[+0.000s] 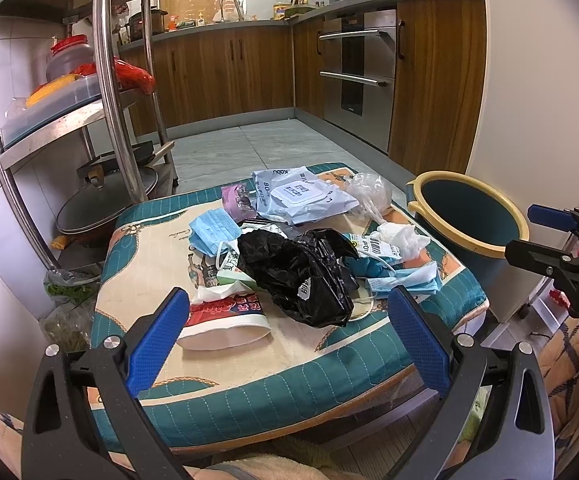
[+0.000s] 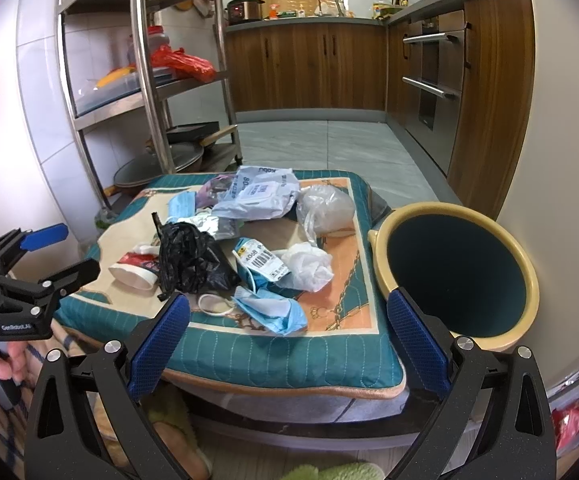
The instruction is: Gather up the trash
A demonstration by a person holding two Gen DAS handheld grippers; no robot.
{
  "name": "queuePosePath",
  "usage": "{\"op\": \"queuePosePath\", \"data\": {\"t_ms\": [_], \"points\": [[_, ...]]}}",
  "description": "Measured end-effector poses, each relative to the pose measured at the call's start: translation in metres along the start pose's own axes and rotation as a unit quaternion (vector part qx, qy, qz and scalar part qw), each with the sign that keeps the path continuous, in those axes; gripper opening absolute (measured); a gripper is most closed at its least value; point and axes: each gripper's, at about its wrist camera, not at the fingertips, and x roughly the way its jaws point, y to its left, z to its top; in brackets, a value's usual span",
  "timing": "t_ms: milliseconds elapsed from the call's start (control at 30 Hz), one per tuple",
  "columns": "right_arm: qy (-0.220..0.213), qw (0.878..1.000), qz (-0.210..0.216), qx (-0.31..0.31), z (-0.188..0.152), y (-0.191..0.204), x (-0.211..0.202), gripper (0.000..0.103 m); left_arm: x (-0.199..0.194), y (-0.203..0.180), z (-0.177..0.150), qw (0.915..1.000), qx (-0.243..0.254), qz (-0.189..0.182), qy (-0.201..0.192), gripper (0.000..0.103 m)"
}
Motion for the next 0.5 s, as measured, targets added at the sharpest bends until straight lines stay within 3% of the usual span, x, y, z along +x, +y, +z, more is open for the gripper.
{"op": "queuePosePath", "data": {"t_ms": [500], "points": [[0.0, 1.0, 0.0, 0.0, 0.0003, 0.0002, 0.0003, 0.098, 0.0004, 0.0001, 0.0002, 0.9999, -0.001, -0.012, 0.007, 0.098]]}}
